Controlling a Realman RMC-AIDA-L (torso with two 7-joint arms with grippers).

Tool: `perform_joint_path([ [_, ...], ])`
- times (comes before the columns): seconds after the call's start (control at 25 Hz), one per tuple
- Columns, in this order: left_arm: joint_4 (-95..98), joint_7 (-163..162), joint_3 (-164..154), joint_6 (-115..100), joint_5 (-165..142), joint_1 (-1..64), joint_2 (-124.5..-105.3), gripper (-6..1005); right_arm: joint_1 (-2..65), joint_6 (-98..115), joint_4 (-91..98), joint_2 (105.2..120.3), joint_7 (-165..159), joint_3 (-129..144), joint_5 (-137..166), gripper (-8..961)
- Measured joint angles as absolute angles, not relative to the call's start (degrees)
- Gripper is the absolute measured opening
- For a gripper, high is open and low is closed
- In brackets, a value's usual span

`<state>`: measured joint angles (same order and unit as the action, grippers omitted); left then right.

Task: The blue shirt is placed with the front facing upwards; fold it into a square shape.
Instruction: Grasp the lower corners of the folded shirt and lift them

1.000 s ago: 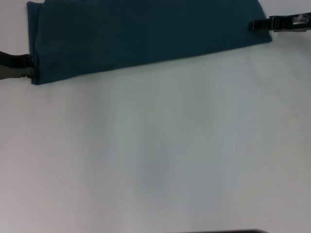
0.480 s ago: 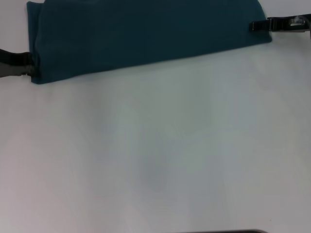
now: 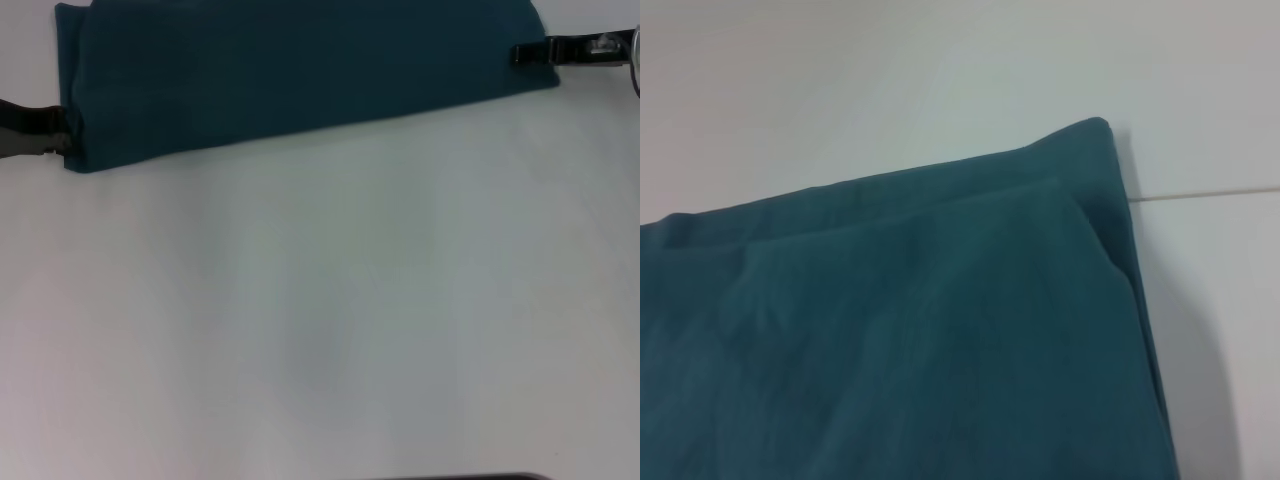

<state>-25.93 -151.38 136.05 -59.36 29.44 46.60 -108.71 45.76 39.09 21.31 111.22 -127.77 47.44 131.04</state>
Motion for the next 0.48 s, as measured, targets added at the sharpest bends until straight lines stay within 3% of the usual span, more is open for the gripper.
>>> perform_joint_path([
  [0.48,-26.1,-151.3,136.1,-59.3,29.6,46.6,-108.81,5,46.0,37.1,20.5,111.40,-127.8,47.9,131.0,650],
])
